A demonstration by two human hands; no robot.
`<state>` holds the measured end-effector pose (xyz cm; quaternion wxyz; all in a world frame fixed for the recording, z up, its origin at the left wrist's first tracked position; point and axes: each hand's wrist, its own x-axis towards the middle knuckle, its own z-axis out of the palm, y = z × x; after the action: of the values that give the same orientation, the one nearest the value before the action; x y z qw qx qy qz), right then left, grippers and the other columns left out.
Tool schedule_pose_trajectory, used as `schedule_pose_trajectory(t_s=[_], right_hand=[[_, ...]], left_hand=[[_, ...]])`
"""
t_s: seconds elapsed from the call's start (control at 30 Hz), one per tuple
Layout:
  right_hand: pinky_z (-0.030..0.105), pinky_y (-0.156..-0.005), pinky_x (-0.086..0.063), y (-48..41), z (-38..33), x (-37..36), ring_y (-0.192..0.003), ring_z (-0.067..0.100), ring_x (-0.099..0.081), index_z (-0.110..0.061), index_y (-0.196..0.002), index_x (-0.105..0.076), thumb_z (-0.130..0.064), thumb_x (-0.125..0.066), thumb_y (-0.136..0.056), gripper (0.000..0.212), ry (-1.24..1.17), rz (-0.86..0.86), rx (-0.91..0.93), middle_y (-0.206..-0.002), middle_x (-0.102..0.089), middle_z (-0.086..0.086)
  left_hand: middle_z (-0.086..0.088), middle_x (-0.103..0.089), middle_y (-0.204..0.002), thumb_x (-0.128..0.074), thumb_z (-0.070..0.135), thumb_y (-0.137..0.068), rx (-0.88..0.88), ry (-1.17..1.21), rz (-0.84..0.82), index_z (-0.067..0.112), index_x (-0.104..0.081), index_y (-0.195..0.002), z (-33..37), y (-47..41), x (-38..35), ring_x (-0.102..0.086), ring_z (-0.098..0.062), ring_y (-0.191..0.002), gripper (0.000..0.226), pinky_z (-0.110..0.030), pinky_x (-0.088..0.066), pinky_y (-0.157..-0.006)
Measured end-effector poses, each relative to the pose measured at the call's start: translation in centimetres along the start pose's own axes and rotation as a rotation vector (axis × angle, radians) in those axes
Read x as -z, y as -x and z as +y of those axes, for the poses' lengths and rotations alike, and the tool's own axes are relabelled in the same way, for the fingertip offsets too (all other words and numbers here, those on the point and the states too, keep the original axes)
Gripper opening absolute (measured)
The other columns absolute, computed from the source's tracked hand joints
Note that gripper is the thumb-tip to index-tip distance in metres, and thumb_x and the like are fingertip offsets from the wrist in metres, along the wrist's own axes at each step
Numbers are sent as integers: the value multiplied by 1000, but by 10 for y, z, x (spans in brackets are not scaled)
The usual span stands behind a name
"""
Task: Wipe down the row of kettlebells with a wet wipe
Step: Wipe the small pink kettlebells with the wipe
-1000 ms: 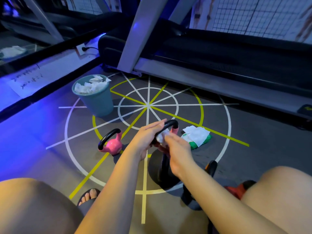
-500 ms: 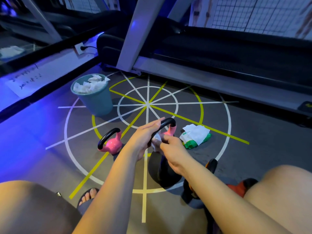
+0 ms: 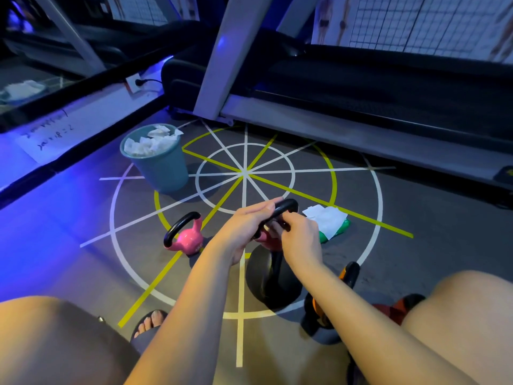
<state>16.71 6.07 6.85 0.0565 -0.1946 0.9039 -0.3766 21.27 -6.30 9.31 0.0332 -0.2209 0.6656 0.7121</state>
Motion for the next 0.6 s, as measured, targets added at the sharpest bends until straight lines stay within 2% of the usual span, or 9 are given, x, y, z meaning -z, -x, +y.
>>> schedule_pose_trajectory(t_s=[0.07, 0.13, 0.2, 0.27, 0.33, 0.43, 0.53, 0.6], right_hand=[[32, -90, -50, 4, -2, -8, -111, 21, -56, -22, -112, -68, -20, -64, -94, 19, 116, -99, 64, -123, -57, 5], [40, -107, -44, 8, -9, -10, -131, 27, -45, -21, -129, -60, -12, -65, -92, 38, 235, -209, 115, -141, -45, 9], [38, -108, -42, 13, -10, -8, -131, 28, -42, -21, -134, -55, -6, -62, -92, 46, 258, -254, 135, -138, -44, 6], [31, -101, -44, 15, -6, -6, -124, 24, -47, -24, -134, -57, -6, -61, -92, 46, 173, -217, 102, -131, -46, 3], [30, -96, -47, 14, -4, -6, -116, 21, -54, -25, -128, -62, -9, -63, -92, 40, 61, -175, 43, -122, -51, 0], [42, -91, -56, 6, -4, -6, -99, 15, -67, -27, -111, -68, -14, -63, -94, 23, -307, -232, -116, -102, -72, -6], [44, -94, -55, 3, -11, -8, -99, 21, -70, -21, -104, -73, -8, -59, -95, 21, -805, -311, -383, -95, -76, 2], [40, -87, -55, 1, -18, -6, -101, 29, -67, -11, -106, -70, 1, -53, -96, 23, -1174, -247, -625, -98, -73, 14]], left_hand=[[7, -78, -102, -50, 30, -106, -1, 0, 11, 36, -72, -123, 3, 1, -5, -66, -17, -98, 28, -31, -51, -83], [9, -77, -93, -49, 33, -107, 8, -14, 21, 38, -72, -123, 4, 1, -5, -65, -15, -94, 29, -32, -50, -83], [10, -75, -86, -48, 35, -107, 11, 1, 17, 39, -71, -124, 3, 1, -2, -64, -14, -85, 29, -31, -49, -80], [11, -72, -79, -48, 37, -107, 16, 6, 17, 40, -70, -125, 2, 0, 0, -63, -11, -78, 29, -31, -47, -78], [9, -74, -85, -50, 36, -106, 16, 15, 8, 39, -70, -126, 0, 2, 2, -65, -12, -80, 29, -31, -48, -77], [-5, -76, -114, -54, 31, -104, 19, 92, -22, 31, -68, -131, -4, 4, 6, -70, -21, -98, 30, -36, -52, -87], [-11, -73, -120, -57, 30, -103, 27, 153, -6, 29, -67, -132, -8, 5, 10, -69, -29, -110, 31, -46, -52, -102], [-7, -74, -120, -59, 31, -102, 22, 137, 6, 31, -70, -128, -8, 5, 9, -66, -32, -117, 29, -49, -48, -108]])
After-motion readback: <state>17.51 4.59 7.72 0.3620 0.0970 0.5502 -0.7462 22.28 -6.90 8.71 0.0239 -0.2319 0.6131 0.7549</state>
